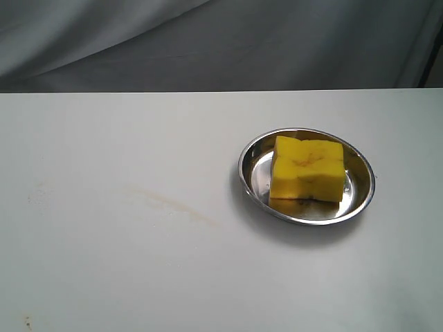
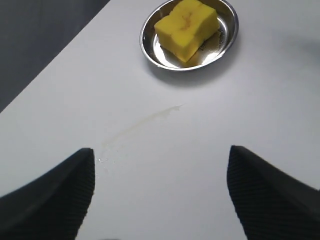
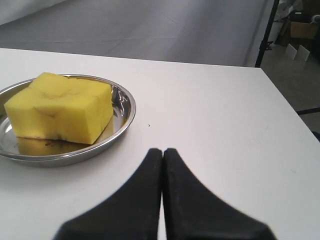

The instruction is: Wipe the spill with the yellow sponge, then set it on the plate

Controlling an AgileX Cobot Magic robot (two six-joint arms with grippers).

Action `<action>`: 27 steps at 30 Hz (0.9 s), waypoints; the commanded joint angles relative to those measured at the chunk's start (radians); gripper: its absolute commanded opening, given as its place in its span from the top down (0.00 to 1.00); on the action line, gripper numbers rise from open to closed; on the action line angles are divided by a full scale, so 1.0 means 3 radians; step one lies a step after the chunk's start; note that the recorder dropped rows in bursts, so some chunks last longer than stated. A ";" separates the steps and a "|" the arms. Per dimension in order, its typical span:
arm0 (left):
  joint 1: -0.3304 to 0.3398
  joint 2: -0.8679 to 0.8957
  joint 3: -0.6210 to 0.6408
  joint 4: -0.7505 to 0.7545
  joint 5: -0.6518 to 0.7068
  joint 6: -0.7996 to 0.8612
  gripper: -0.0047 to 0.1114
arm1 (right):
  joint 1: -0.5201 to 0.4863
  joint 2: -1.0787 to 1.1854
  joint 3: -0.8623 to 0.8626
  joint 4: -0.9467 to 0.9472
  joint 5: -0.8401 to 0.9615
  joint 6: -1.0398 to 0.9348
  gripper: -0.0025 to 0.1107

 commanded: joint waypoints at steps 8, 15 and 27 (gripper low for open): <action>-0.0003 -0.0726 0.0616 -0.0595 -0.0342 -0.0133 0.36 | 0.0005 -0.0022 0.0013 -0.0022 -0.0012 0.0015 0.98; -0.0003 -0.1123 0.1059 -0.0728 -0.0618 -0.0225 0.36 | 0.0005 -0.0022 0.0013 -0.0022 -0.0012 0.0015 0.98; -0.0003 -0.1399 0.1651 -0.0728 -0.1017 -0.0231 0.84 | 0.0005 -0.0022 0.0013 -0.0022 -0.0012 0.0015 0.98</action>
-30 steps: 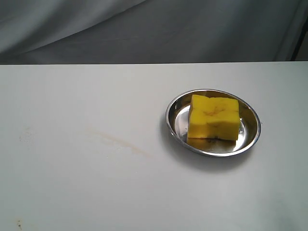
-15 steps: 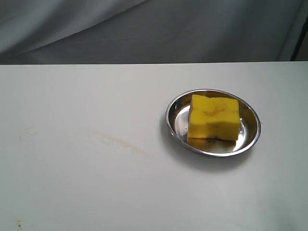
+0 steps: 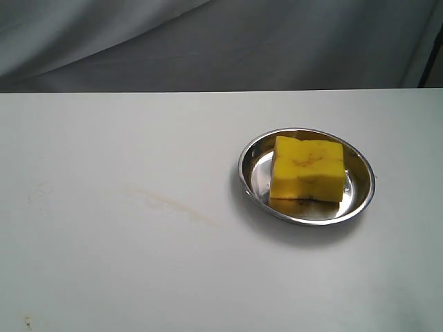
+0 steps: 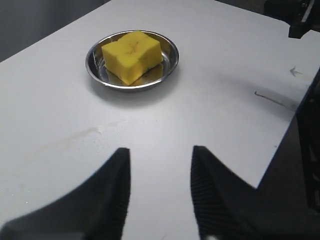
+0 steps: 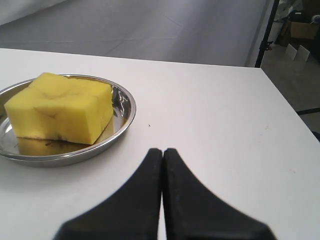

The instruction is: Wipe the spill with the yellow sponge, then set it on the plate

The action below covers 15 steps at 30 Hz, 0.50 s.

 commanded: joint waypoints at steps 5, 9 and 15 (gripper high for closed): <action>-0.0003 -0.0017 0.0366 -0.0027 -0.0493 -0.0046 0.96 | 0.0005 -0.0022 0.0013 -0.0022 -0.0012 0.0015 0.98; -0.0003 -0.0017 0.0517 -0.0017 -0.0756 -0.0033 0.96 | 0.0005 -0.0022 0.0013 -0.0022 -0.0012 0.0015 0.98; -0.0003 -0.0017 0.0531 0.0022 -0.0794 -0.0033 0.96 | 0.0005 -0.0022 0.0013 -0.0022 -0.0012 0.0015 0.98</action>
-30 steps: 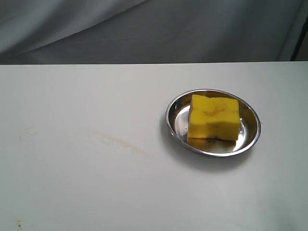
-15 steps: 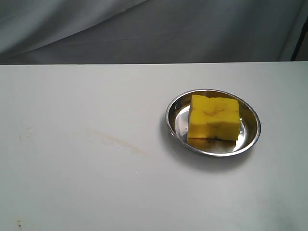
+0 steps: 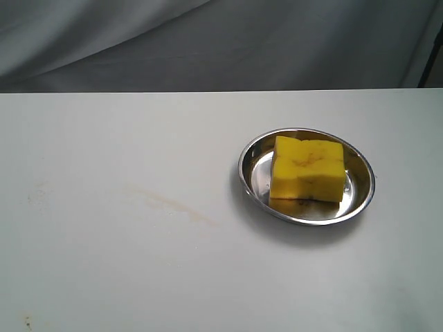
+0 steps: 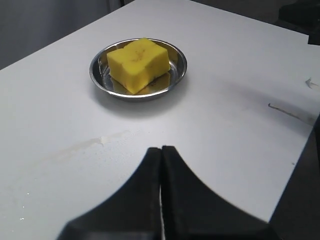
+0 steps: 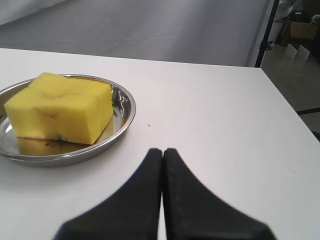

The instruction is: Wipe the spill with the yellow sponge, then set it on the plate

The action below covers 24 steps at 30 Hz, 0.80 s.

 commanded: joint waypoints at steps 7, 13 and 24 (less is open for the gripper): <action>-0.0003 -0.0017 0.0016 0.0009 -0.0094 -0.0020 0.96 | 0.0005 -0.0022 0.0013 -0.0022 -0.0012 0.0015 0.98; -0.0003 -0.0017 0.0016 0.0008 -0.0094 -0.0014 0.96 | 0.0005 -0.0022 0.0013 -0.0022 -0.0012 0.0015 0.98; -0.0003 -0.0077 0.0016 0.0079 -0.0193 -0.0015 0.96 | 0.0005 -0.0022 0.0013 -0.0022 -0.0012 0.0015 0.98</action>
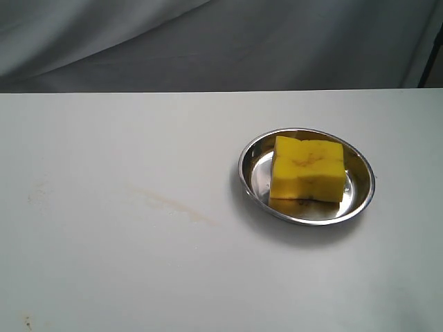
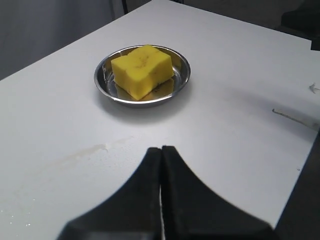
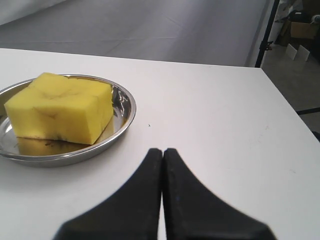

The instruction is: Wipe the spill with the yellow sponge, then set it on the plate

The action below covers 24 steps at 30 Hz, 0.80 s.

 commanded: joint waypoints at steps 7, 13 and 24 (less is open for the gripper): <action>-0.0003 -0.0173 0.0001 0.0077 -0.0230 -0.0113 0.96 | 0.0005 -0.0022 0.0013 -0.0022 -0.0012 0.0015 0.98; -0.0001 -0.0587 0.0007 0.0228 -0.0331 -0.0222 0.96 | 0.0005 -0.0022 0.0013 -0.0022 -0.0012 0.0015 0.98; 0.0779 -0.1320 0.0152 0.0336 -0.0620 -0.0628 0.96 | 0.0005 -0.0022 0.0013 -0.0022 -0.0012 0.0015 0.98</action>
